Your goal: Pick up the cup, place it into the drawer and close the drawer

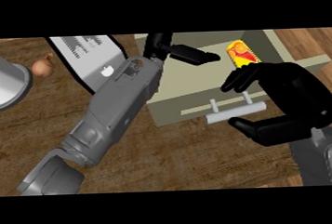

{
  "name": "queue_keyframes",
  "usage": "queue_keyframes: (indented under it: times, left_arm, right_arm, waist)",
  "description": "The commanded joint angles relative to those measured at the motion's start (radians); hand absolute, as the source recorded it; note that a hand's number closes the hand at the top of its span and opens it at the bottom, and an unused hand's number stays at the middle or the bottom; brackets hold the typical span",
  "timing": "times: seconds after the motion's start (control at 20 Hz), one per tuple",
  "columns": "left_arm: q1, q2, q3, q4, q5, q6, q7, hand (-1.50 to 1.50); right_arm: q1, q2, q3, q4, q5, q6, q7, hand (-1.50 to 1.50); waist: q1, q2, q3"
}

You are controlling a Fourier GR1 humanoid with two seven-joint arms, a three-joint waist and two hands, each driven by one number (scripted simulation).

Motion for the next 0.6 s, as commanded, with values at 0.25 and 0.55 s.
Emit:
queue_keyframes:
  times: [0.25,0.55]
  left_arm:
    - [-0.015,0.0,0.035,-0.011,0.127,0.061,-0.116,-1.5]
    - [0.0,0.0,0.033,0.003,0.167,0.09,-0.142,-1.5]
  right_arm:
    - [0.043,-0.186,0.139,0.015,0.07,0.236,0.108,1.5]
    - [0.076,-0.224,0.21,-0.028,0.411,0.155,0.054,-1.5]
  waist:
    - [0.065,-0.019,0.0]
    - [0.121,-0.031,0.001]
